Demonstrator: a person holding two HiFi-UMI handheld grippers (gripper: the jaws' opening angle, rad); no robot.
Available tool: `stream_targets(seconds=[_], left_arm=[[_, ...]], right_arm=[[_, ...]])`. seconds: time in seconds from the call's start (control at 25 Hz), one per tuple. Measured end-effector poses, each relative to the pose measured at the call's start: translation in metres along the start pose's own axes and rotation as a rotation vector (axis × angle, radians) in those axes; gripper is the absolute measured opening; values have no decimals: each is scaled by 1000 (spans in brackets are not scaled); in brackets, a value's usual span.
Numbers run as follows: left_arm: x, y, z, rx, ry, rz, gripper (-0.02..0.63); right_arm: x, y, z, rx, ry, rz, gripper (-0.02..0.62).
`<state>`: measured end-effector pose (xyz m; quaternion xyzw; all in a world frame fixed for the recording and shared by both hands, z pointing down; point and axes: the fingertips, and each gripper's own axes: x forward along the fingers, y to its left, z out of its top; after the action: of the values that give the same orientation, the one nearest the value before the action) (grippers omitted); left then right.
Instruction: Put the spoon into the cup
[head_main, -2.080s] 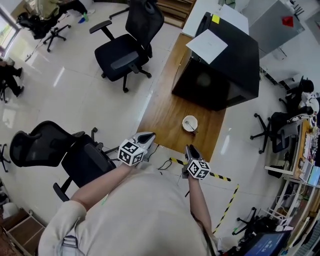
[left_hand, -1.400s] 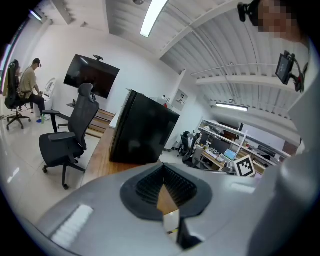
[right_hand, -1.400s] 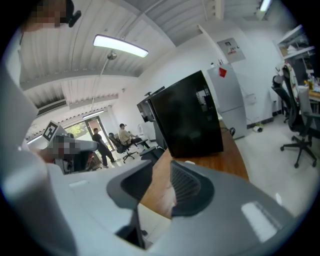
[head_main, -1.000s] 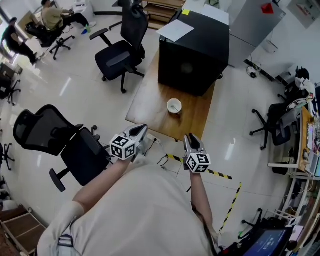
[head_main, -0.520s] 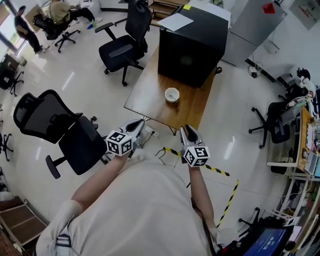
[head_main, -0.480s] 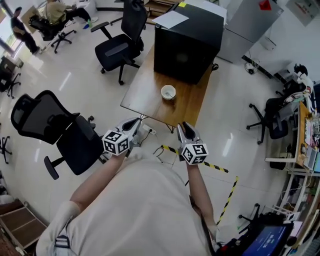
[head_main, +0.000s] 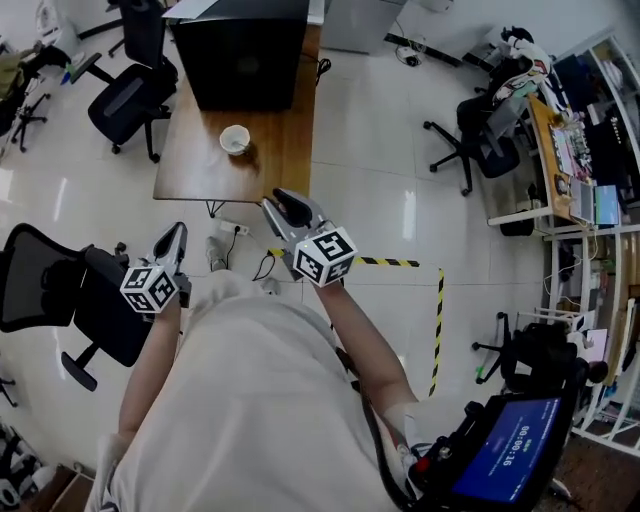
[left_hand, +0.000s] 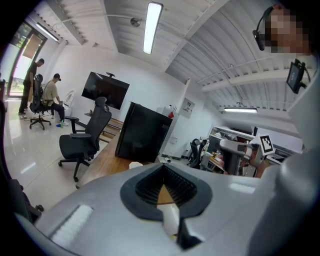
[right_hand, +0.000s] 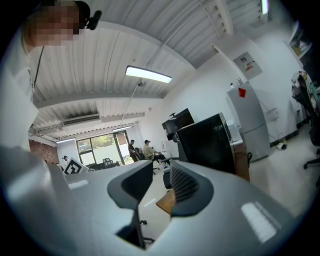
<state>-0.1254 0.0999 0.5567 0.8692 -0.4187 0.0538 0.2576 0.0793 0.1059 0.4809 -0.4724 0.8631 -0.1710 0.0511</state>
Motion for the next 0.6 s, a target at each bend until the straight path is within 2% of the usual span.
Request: stream_targets(seconds=[0.16,0.36,0.6], left_arm=[[-8,-3,4,2,-12,2,0],[-8,-12,12,3,-28,-12,0],[-8,-25,8,-10,-31,-30,0]], right_arm=[[-13,14,9,36,-19,3,95],[-22,17,11,-21,-13,-6,94],[-38,10,2,-22,13,-29,94]])
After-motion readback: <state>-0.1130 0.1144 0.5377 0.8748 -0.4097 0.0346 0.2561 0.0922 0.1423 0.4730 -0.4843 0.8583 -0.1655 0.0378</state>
